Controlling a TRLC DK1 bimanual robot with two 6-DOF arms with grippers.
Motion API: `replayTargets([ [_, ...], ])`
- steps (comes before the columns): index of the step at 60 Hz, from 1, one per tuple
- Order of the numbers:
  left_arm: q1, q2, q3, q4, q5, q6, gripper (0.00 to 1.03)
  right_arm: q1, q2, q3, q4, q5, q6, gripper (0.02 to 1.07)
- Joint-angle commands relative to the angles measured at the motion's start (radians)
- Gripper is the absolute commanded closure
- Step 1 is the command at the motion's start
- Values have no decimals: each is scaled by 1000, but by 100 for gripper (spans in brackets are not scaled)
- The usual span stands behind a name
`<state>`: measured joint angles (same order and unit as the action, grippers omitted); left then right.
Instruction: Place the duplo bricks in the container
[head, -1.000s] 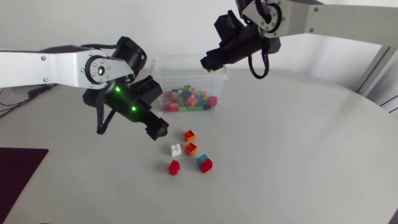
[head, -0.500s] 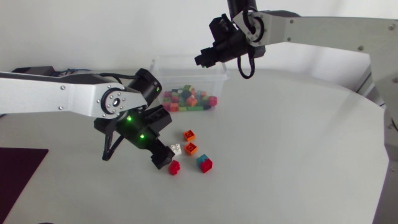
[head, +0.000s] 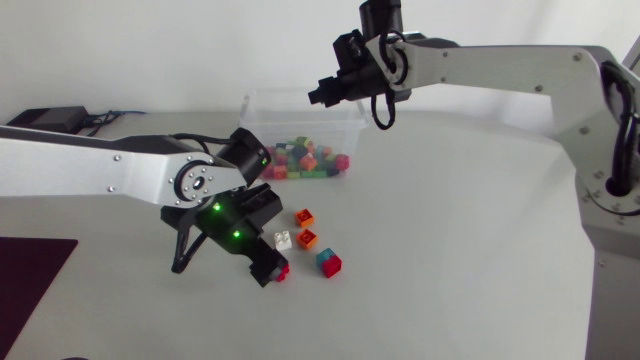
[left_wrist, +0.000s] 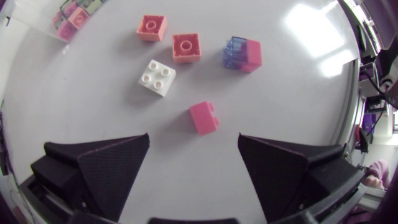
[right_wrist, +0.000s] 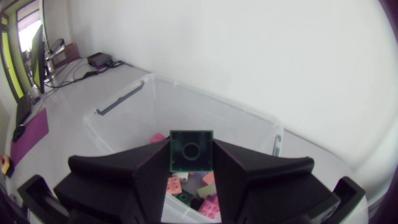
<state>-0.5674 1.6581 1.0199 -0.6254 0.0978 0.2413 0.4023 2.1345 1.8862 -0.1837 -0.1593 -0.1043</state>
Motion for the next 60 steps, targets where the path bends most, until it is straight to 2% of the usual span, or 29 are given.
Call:
replayTargets([
  [1,-17,42,-27,7,8,-33,4,12,18,-1,50,20,17,74],
  [4,-23,49,-26,9,8,-39,4,12,28,1,75,35,17,55],
  [5,-28,51,-23,10,8,-42,4,12,33,7,76,43,17,43],
  [7,-32,58,-21,12,8,-46,4,12,38,10,78,52,18,26],
  [10,-37,65,-14,13,8,-57,4,9,33,7,79,60,18,10],
  [12,-42,69,-9,13,8,-66,4,6,16,-7,79,60,18,7],
  [27,-40,126,29,24,6,-139,6,7,-170,-188,87,103,12,7],
  [38,-31,169,68,47,-10,-200,12,17,-375,-406,89,107,-6,7],
  [45,-48,204,94,49,-32,-224,12,29,-470,-516,82,113,-18,7],
  [51,-61,226,105,55,-44,-238,19,33,-539,-585,62,113,-31,7],
  [60,-63,243,111,53,-59,-254,35,35,-650,-700,32,110,-49,7],
])
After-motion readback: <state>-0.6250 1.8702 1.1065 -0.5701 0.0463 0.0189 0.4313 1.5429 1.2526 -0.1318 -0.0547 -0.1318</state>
